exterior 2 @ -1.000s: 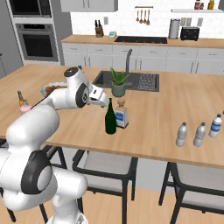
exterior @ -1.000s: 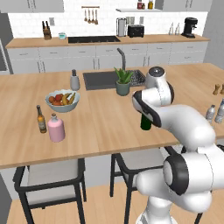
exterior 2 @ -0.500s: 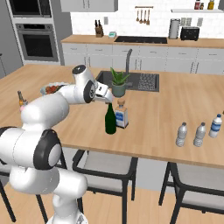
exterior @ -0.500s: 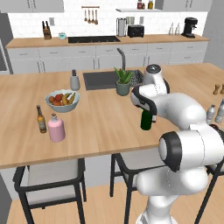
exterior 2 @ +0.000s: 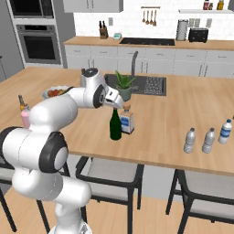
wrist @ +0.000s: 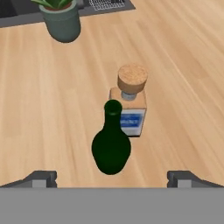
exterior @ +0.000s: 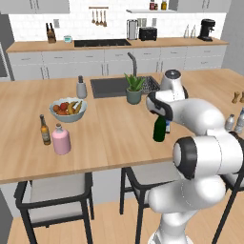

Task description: Move the plastic bottles in the middle to the plastics group, and the glass bottles in the middle to the glass group.

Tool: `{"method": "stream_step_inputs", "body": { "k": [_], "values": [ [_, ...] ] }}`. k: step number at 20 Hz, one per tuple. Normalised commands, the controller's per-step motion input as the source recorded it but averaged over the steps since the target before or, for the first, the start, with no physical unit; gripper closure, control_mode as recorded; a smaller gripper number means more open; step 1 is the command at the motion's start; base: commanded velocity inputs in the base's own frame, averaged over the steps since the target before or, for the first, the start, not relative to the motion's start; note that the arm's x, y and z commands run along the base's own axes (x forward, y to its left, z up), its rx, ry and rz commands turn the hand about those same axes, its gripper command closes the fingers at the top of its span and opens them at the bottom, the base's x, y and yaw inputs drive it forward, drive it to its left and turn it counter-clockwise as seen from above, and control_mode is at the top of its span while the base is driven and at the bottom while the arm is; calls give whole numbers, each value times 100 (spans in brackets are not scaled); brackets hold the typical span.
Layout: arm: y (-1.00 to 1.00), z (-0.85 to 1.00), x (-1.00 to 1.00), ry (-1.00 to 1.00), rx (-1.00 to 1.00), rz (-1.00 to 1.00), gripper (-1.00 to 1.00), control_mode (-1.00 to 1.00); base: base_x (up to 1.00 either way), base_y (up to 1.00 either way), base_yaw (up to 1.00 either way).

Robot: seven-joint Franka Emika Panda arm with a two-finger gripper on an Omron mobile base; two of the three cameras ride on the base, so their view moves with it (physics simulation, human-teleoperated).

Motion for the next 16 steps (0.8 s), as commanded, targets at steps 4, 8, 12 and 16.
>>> {"method": "stream_step_inputs", "body": {
  "k": [4,8,12,16],
  "values": [
    [-3,-12,2,-1,3,0,-100,-100,0,0,0],
    [0,-19,0,-4,2,0,-100,-100,0,0,0],
    [0,-16,11,-8,4,0,-100,-100,0,0,0],
    [0,-21,19,-5,0,0,-100,-100,0,0,0]
  ]
}}
